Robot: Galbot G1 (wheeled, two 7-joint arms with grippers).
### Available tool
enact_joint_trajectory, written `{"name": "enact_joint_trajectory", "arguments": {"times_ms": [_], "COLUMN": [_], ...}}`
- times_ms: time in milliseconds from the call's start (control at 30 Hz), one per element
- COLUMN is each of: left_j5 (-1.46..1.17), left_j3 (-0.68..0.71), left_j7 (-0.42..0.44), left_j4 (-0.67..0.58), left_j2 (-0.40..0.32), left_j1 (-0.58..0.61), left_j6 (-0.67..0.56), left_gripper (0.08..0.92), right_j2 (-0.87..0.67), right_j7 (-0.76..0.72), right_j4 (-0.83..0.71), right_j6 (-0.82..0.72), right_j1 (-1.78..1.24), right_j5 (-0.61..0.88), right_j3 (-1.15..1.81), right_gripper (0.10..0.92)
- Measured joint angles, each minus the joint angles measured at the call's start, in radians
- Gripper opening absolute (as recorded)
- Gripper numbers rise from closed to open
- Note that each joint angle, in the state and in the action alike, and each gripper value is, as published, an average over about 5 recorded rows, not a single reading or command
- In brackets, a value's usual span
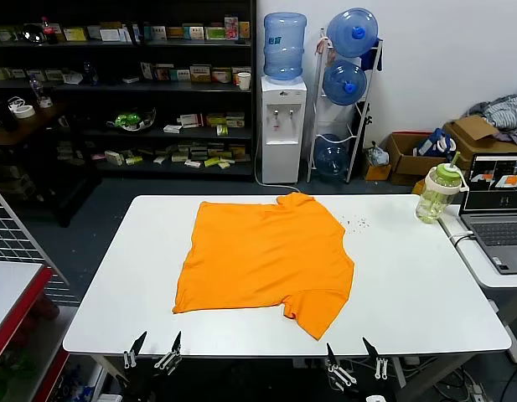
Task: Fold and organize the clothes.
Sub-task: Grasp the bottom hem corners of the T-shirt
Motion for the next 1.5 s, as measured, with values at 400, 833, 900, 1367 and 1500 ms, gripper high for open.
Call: {"name": "enact_joint_trajectory", "arguments": {"times_ms": [400, 833, 900, 1367, 1500], "left_j5": [-0.036, -0.113, -0.121, -0.142, -0.144], "left_j3": [0.014, 0.038, 0.045, 0.096, 0.103], "left_j7": [0.006, 0.027, 0.026, 0.003, -0.001], "left_j4": [0.029, 0.177, 0.194, 0.235, 0.241], "left_j2": [0.027, 0.053, 0.053, 0.056, 0.056], "left_j1": [-0.056, -0.255, -0.277, -0.326, -0.330], "left_j6": [0.020, 0.058, 0.065, 0.110, 0.117], "left_gripper": [0.823, 0.823, 0.823, 0.691, 0.570], "right_j2": [-0.008, 0.019, 0.021, 0.037, 0.036], "right_j7": [0.044, 0.109, 0.113, 0.125, 0.126], "right_j4": [-0.046, -0.180, -0.191, -0.235, -0.237], "right_j6": [-0.028, -0.088, -0.093, -0.114, -0.117], "right_j1": [0.090, 0.258, 0.268, 0.292, 0.291], "right_j5": [0.012, 0.011, 0.008, 0.003, 0.006], "right_j3": [-0.029, -0.098, -0.104, -0.127, -0.127], "right_gripper": [0.823, 0.823, 0.823, 0.541, 0.428]}}
